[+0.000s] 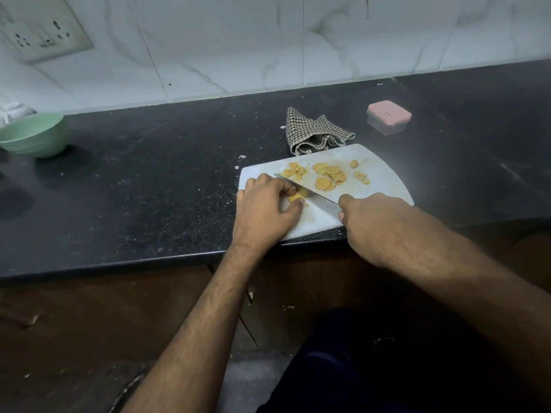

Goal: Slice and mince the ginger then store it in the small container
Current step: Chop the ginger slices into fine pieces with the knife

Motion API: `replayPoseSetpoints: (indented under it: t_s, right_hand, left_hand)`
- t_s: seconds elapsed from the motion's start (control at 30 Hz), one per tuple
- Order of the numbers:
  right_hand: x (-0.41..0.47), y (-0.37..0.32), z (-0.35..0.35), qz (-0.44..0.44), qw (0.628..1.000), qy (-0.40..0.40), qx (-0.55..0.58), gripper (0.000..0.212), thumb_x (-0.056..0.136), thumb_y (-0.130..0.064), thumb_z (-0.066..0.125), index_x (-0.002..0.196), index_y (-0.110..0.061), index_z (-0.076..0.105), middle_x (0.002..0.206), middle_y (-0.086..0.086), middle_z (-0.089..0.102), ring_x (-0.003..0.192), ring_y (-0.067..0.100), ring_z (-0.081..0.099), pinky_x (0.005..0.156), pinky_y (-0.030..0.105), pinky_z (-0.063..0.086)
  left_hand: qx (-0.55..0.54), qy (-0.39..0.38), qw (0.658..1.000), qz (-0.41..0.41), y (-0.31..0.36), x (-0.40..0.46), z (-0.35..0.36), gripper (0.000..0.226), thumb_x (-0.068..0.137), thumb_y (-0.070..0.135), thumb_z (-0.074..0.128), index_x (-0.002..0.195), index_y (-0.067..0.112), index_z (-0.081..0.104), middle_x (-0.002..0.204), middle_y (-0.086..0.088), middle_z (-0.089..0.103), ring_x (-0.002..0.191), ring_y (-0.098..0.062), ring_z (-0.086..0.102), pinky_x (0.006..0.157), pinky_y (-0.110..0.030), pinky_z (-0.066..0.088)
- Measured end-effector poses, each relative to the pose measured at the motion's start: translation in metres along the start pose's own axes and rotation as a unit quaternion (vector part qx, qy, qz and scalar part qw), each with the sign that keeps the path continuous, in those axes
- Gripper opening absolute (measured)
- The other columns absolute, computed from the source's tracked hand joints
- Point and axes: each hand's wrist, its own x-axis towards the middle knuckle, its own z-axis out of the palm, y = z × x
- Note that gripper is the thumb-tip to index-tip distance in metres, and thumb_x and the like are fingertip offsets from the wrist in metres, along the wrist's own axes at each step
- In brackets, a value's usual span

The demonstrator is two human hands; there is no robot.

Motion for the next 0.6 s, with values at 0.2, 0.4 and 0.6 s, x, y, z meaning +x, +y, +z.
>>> replayPoseSetpoints:
  t_s: [0.2,0.4,0.6]
  right_hand:
    - [0.01,-0.01,0.007,-0.015,0.999,-0.01,0.034,0.022,0.101,-0.016,0.044,0.122,-0.02,0.044,0.081,0.003,0.044,0.083,0.025,0.052,0.07,0.037,0.046]
    - [0.008,-0.001,-0.007,-0.006,0.999,0.004,0.031,0.021,0.103,-0.022,0.039,0.123,-0.023,0.047,0.08,0.002,0.04,0.087,0.028,0.051,0.076,0.039,0.049]
    - [0.005,-0.004,-0.003,-0.01,1.0,-0.013,0.019,0.013,0.103,-0.021,0.042,0.115,-0.022,0.044,0.079,0.003,0.038,0.087,0.027,0.048,0.077,0.039,0.048]
  left_hand:
    - [0.009,-0.002,1.0,-0.018,0.0,-0.001,0.001,0.022,0.09,0.047,0.067,0.106,0.032,0.068,0.107,0.014,0.056,0.109,-0.012,0.046,0.092,-0.031,0.029]
    - [0.02,-0.001,1.0,-0.014,0.003,0.001,-0.001,0.022,0.09,0.048,0.066,0.104,0.031,0.068,0.106,0.011,0.058,0.108,-0.014,0.048,0.09,-0.033,0.03]
    - [0.018,-0.003,1.0,-0.007,0.001,0.001,0.0,0.02,0.091,0.048,0.065,0.103,0.032,0.065,0.106,0.013,0.058,0.107,-0.012,0.046,0.09,-0.032,0.029]
